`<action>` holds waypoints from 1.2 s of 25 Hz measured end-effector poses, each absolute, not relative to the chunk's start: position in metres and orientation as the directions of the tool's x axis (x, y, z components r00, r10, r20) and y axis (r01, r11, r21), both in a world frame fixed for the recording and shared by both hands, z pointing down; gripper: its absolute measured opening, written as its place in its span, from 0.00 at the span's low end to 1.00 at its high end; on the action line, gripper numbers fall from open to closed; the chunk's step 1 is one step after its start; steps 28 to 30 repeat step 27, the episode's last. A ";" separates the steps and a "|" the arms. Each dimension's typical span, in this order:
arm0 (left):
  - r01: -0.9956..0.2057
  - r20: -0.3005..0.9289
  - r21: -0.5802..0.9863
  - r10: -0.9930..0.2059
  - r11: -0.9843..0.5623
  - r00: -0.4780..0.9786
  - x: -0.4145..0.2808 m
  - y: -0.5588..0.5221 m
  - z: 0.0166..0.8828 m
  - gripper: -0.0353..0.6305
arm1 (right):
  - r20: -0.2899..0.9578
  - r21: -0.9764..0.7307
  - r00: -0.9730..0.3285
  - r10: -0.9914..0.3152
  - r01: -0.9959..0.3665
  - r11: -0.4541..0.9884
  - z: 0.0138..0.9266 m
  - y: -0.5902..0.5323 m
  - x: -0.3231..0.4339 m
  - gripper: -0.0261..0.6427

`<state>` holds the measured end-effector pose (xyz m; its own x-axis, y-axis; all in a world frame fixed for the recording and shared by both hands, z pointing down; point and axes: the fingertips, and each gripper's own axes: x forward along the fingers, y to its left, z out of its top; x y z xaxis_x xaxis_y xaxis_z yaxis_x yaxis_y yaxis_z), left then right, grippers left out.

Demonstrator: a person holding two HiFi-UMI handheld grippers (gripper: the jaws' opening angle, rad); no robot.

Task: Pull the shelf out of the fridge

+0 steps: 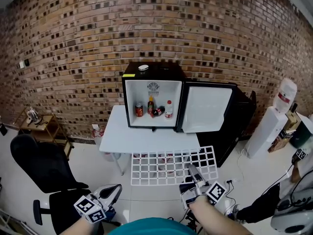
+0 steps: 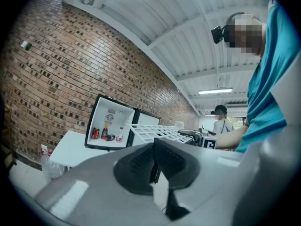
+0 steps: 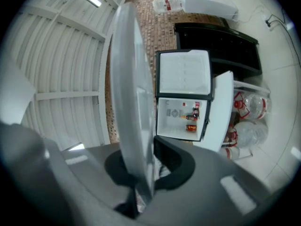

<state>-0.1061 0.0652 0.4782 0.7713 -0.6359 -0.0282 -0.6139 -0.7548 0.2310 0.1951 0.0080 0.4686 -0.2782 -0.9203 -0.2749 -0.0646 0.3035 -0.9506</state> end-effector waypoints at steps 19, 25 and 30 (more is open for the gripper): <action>-0.624 -0.026 0.231 -0.646 -0.746 0.763 -0.108 0.060 0.474 0.05 | -0.267 -0.952 -0.297 -0.917 -0.069 0.300 0.468 -0.001 0.189 0.08; -0.624 -0.026 0.230 -0.646 -0.747 0.763 -0.108 0.059 0.474 0.05 | -0.270 -0.951 -0.299 -0.915 -0.067 0.302 0.466 -0.004 0.190 0.08; -0.625 -0.026 0.230 -0.646 -0.746 0.763 -0.107 0.058 0.473 0.05 | -0.272 -0.950 -0.297 -0.915 -0.066 0.304 0.465 -0.004 0.190 0.08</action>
